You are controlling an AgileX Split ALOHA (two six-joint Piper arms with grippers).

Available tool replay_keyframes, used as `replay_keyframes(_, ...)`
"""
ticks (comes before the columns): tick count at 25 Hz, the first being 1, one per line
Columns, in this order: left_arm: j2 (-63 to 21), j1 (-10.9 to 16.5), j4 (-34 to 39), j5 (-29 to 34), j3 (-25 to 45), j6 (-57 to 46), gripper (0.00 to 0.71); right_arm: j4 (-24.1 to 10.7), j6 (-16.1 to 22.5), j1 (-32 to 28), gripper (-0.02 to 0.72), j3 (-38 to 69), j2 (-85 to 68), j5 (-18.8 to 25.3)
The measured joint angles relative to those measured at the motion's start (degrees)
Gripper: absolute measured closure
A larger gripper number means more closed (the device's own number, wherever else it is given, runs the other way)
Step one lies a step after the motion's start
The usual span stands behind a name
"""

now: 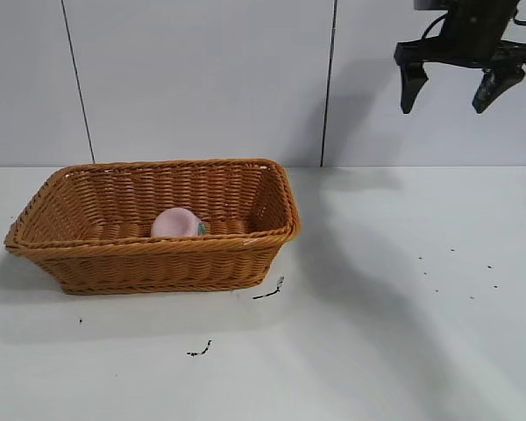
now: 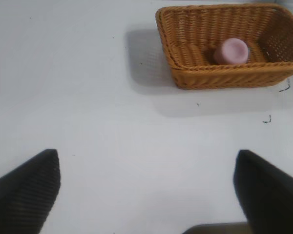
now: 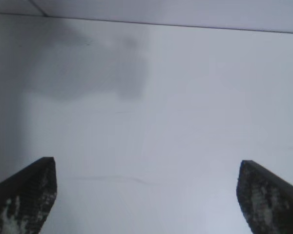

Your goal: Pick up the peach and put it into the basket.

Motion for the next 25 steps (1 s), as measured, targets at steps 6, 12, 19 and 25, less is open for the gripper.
replay_keyframes(6, 0.0, 0.0, 0.0, 0.0, 0.0, 0.0, 0.017, 0.7, 0.0, 0.1, 0.008, 9.7, -9.7, 0.0)
replay_keyframes(12, 0.0, 0.0, 0.0, 0.0, 0.0, 0.0, 0.017, 1.8, 0.0, 0.1, 0.008, 28.6, -25.4, -0.1)
replay_keyframes(19, 0.0, 0.0, 0.0, 0.0, 0.0, 0.0, 0.017, 2.6, -0.4, 0.1, 0.008, 57.0, -48.4, -0.1)
replay_keyframes(25, 0.0, 0.0, 0.0, 0.0, 0.0, 0.0, 0.017, 2.6, -0.9, 0.1, 0.008, 81.3, -68.8, -0.3)
